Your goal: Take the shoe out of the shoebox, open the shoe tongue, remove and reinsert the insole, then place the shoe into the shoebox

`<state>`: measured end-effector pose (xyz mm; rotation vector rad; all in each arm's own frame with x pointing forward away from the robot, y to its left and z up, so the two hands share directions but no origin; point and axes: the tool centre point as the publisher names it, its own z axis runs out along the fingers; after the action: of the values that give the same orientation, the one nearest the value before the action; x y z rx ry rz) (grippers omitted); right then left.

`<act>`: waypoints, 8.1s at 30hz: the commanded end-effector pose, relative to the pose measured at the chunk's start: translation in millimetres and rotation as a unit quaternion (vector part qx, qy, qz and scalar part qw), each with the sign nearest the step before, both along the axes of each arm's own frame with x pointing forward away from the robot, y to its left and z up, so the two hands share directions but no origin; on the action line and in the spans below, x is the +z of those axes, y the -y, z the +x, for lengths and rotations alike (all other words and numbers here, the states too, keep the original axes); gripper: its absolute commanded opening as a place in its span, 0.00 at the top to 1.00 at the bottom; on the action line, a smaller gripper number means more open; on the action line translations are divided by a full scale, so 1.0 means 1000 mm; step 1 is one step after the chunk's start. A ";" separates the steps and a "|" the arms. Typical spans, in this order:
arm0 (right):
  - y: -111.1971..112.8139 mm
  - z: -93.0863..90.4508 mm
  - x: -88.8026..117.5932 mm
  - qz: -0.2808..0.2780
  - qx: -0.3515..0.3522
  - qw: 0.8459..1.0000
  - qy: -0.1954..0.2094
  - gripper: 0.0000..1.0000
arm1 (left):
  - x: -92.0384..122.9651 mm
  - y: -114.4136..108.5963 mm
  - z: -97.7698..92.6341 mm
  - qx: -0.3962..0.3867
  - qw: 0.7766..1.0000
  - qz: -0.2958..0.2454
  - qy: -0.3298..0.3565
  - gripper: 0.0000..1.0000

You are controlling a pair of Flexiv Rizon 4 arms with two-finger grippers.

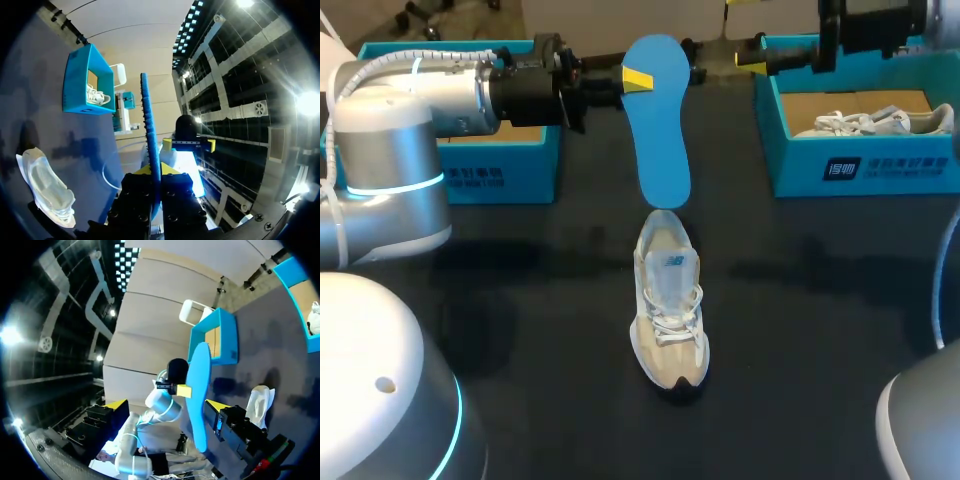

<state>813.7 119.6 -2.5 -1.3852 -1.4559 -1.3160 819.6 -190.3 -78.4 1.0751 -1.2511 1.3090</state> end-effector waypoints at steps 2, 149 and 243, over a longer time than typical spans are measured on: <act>0.012 -0.005 -0.018 0.018 -0.001 1.000 0.006 0.00 | 0.000 -0.001 -0.001 0.001 1.000 0.002 0.000 1.00; 0.053 -0.004 -0.080 0.050 0.009 0.999 0.001 0.00 | -0.004 -0.033 0.023 0.054 -0.151 -0.029 0.987 1.00; -0.058 0.022 -0.107 0.041 0.062 0.991 0.114 0.31 | -0.018 0.008 0.041 0.036 -0.123 0.025 0.991 1.00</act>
<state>830.5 170.2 -107.6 -1.1055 -1.5896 -1.4763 860.2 -193.0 -96.6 1.2970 0.9815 -0.8797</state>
